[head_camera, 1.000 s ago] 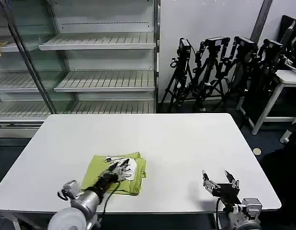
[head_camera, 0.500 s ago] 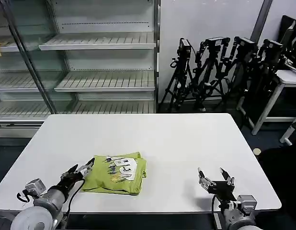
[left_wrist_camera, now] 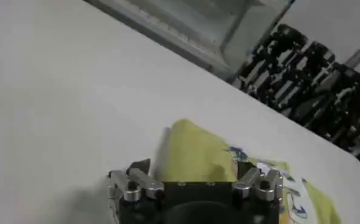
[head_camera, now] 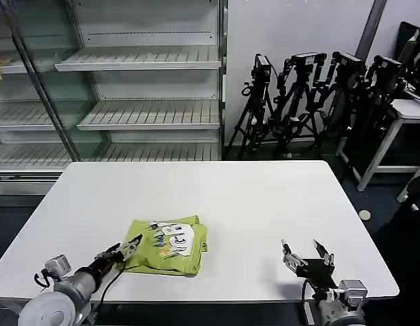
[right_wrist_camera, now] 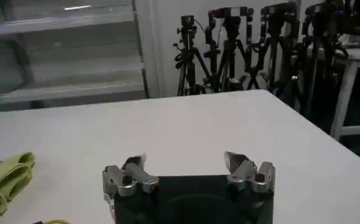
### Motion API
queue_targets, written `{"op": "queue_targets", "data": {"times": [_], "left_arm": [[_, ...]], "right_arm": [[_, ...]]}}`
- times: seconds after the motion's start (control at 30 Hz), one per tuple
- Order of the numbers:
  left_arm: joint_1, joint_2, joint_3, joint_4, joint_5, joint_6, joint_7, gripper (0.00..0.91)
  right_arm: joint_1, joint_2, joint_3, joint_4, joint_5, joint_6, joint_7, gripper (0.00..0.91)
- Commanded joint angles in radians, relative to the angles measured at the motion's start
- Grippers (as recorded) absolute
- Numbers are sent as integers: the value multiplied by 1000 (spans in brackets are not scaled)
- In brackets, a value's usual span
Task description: Fold and organize the clothes.
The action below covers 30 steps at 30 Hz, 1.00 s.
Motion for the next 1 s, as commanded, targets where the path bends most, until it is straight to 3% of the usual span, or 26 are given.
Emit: {"op": "queue_targets", "data": {"times": [0.03,0.17,0.2,0.27,0.3,0.33,0.4,1.0], "left_arm": [[-39,-13,45,49,-30,40,97,907],[-62,-19,55,76,-31,29,97,907],[-63,-20,55,82,-33,24,97,766],[-63,-23,55,88,-41,8,98,605],[-64,-24,55,92,-43,3,97,242],[-65,-27,55,95,-45,-2,96,101],[-67,-34,56,103,-52,-12,93,30],[-87,-80,48,128,-165,-32,93,20]], "right_arm": [[-34,7,21,17,-1,2,-2,907],[-38,13,24,28,-2,1,0,907],[-39,13,25,28,-1,1,0,907],[-45,17,29,37,-2,-1,0,907],[-47,18,30,40,-2,-1,0,907],[-51,19,32,43,-2,-1,0,907],[-58,22,38,50,-2,-2,0,907],[-92,20,66,106,1,-12,4,907]]}}
